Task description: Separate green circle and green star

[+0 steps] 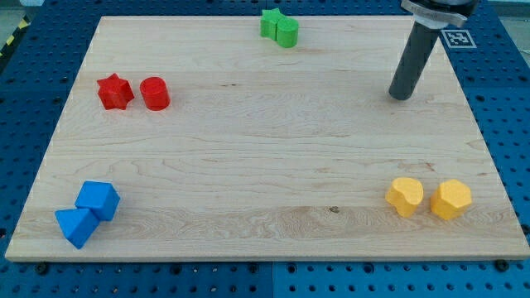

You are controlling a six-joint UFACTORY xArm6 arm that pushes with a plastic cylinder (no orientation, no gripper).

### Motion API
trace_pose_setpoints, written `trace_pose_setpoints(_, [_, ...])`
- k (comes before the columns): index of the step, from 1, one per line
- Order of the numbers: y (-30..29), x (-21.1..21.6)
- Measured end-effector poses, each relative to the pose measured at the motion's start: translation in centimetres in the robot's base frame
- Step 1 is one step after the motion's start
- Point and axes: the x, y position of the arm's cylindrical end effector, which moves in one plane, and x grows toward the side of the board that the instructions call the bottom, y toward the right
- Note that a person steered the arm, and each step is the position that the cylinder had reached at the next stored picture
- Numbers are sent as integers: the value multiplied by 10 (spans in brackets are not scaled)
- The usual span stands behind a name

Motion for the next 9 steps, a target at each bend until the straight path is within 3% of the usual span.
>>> trace_pose_setpoints(2, [-48, -97])
trace_pose_setpoints(6, [-122, -143])
trace_pose_setpoints(9, [-147, -143])
